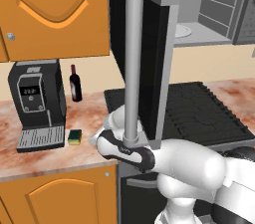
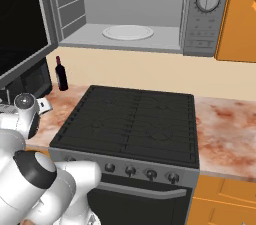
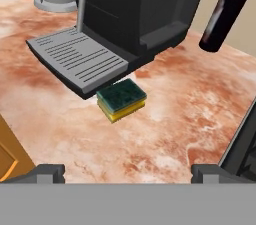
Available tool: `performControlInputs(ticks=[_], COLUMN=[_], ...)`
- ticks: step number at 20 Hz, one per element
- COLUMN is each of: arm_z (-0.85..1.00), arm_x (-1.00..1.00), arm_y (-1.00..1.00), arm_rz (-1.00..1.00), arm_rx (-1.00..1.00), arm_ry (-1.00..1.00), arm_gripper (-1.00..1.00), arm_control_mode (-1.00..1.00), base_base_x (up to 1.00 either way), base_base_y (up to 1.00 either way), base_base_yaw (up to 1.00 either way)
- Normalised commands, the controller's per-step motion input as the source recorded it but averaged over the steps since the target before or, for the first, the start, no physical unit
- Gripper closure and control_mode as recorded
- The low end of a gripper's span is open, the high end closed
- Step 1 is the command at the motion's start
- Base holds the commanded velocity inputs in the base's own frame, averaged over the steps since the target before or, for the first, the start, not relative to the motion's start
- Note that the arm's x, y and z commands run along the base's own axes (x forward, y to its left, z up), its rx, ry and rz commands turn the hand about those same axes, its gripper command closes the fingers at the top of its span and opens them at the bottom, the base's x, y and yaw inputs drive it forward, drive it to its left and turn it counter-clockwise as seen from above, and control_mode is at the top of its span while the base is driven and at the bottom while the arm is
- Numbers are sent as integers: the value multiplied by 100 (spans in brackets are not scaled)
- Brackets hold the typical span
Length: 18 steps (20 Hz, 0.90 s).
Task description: Place the sponge inside the microwave to prepare for sanitizing.
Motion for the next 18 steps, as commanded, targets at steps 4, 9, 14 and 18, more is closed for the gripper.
performControlInputs(ticks=[4,9,14,18], arm_z=[0,0,0,-2], arm_x=[0,0,0,0], arm_y=[2,4,12,34], arm_rz=[0,0,0,0], arm_rx=[0,0,-1,-4], arm_ry=[0,1,1,3], arm_gripper=[-100,-100,-100,-100], arm_control_mode=[-100,-100,-100,-100], base_base_x=[0,0,0,0], base_base_y=[0,0,0,0], base_base_yaw=[0,0,0,0])
